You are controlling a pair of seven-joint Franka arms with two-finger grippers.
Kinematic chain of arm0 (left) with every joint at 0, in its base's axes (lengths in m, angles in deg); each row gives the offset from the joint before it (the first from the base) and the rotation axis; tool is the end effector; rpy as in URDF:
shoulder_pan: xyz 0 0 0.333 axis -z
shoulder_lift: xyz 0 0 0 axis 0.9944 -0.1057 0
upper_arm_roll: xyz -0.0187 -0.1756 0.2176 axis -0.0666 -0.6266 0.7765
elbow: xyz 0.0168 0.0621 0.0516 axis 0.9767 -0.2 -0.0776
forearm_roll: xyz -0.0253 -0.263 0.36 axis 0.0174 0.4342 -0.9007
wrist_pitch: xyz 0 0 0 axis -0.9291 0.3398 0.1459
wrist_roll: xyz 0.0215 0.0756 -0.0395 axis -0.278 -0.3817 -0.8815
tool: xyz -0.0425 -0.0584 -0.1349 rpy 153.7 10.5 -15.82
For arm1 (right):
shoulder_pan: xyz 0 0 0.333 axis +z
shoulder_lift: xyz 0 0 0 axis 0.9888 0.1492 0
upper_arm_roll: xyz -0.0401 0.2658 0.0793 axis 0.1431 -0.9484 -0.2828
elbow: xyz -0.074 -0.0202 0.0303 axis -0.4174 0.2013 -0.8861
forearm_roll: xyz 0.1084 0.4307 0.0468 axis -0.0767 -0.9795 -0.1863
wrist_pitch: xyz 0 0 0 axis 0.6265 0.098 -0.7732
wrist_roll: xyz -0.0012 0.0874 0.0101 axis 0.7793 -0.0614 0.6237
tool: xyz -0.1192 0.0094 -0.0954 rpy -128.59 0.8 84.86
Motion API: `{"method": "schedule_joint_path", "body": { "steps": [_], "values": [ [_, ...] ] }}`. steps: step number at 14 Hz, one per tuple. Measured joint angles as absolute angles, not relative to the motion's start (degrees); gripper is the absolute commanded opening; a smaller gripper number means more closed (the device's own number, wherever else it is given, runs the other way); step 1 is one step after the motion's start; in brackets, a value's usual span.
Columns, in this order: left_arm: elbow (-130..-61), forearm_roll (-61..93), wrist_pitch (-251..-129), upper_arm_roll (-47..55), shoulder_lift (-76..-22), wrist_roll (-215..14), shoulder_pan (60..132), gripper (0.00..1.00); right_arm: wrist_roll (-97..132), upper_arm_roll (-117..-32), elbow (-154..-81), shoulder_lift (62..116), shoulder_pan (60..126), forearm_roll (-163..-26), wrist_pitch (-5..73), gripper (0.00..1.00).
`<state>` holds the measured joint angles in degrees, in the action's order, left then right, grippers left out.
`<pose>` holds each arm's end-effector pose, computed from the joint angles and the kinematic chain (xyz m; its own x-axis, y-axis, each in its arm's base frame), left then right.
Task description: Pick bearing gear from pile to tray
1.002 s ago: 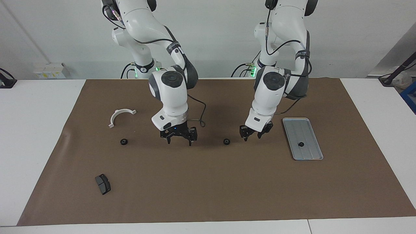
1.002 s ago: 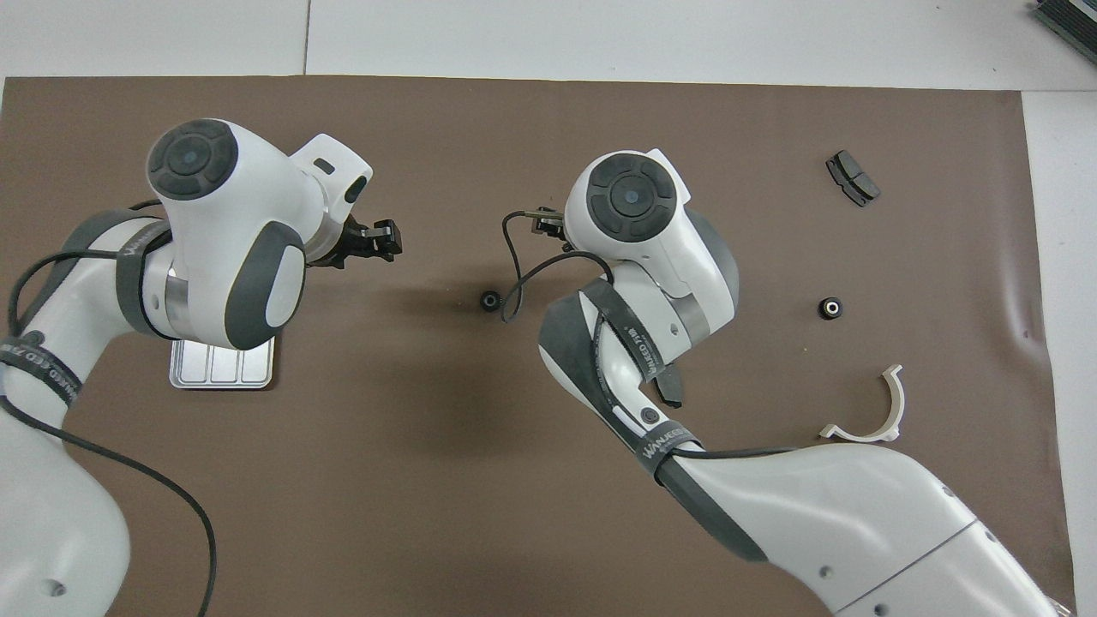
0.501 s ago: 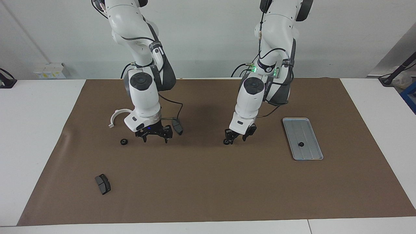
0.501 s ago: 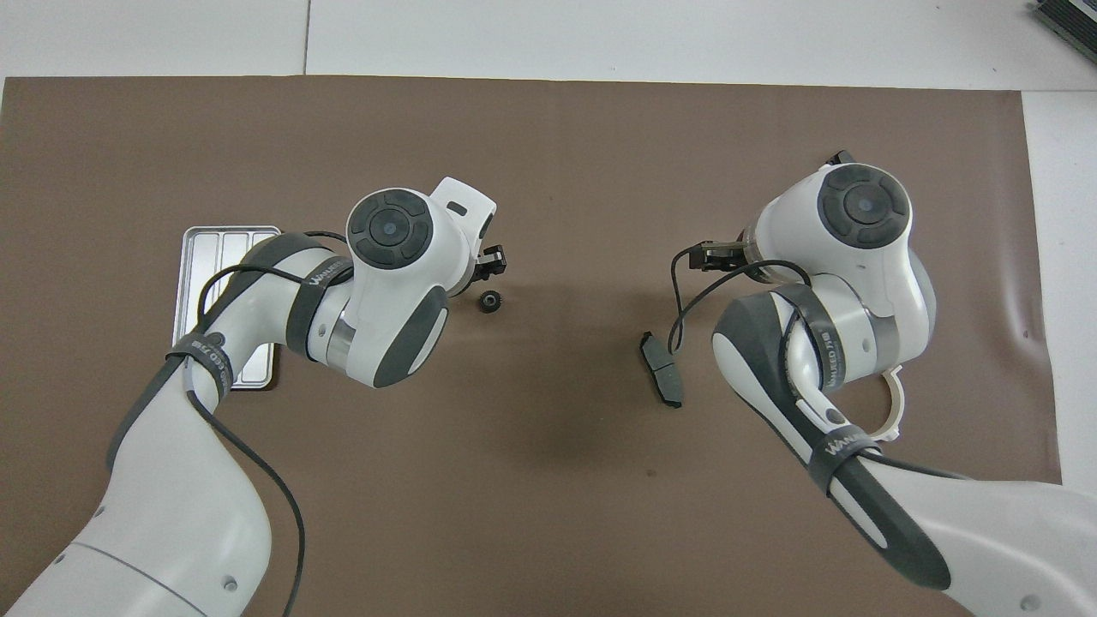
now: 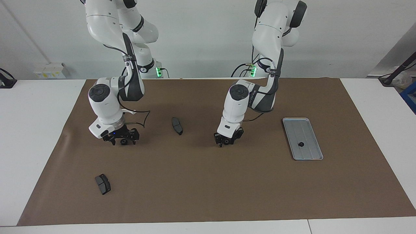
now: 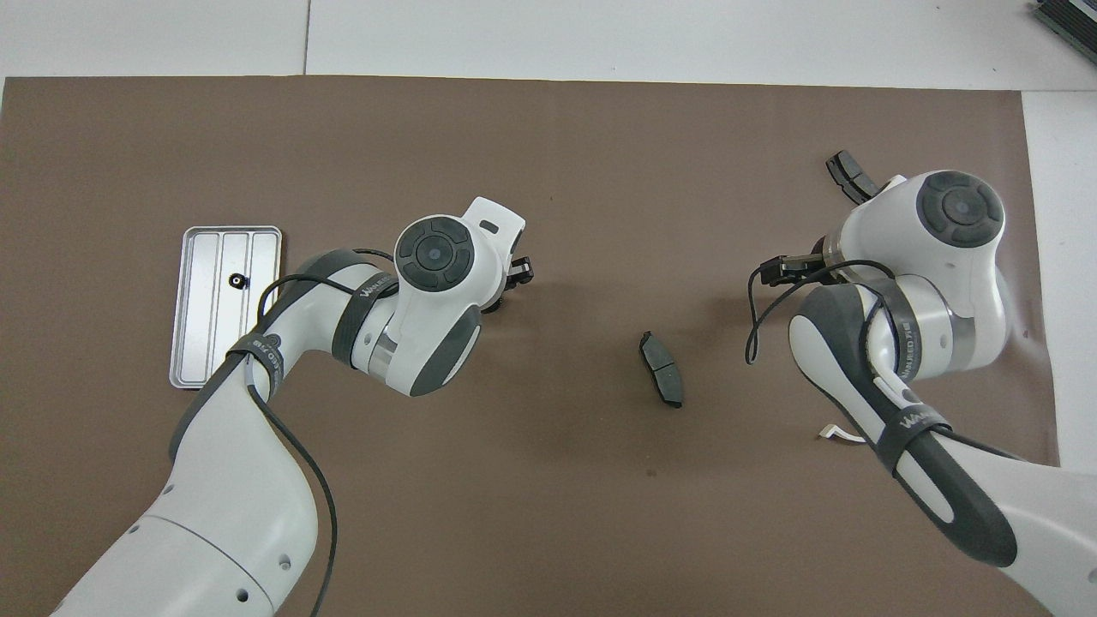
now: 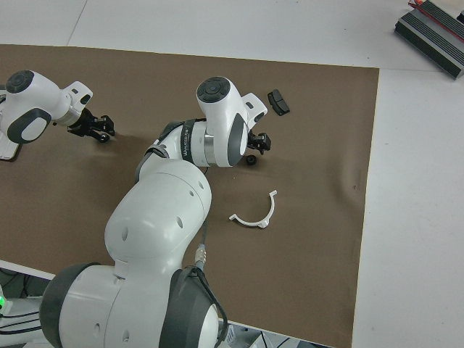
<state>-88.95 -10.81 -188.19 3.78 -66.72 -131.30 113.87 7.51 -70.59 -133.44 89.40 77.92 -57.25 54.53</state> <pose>0.5843 -0.3808 0.1824 0.9737 0.2145 0.0766 0.2076 -0.9741 0.0894 0.6177 -0.0075 0.1772 0.9982 0.0392 0.0443 0.0364 -0.9974 0.0628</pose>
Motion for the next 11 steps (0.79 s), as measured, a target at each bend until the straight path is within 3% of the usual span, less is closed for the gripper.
{"method": "schedule_joint_path", "body": {
  "steps": [5,8,11],
  "values": [
    [-88.9,-11.5,-187.2,3.9,-66.6,-131.2,114.0,0.44,7.5,-70.6,-136.3,89.5,77.7,-57.3,56.4,1.0],
    [-88.9,-11.8,-186.3,4.0,-66.4,-131.2,114.4,0.25,7.7,-70.6,-136.3,89.5,77.4,-57.3,56.4,0.84],
    [-89.0,-12.0,-185.7,3.9,-66.2,-131.2,114.6,0.14,7.8,-70.7,-136.3,89.2,77.3,-57.3,57.1,0.71]
  ]
}}
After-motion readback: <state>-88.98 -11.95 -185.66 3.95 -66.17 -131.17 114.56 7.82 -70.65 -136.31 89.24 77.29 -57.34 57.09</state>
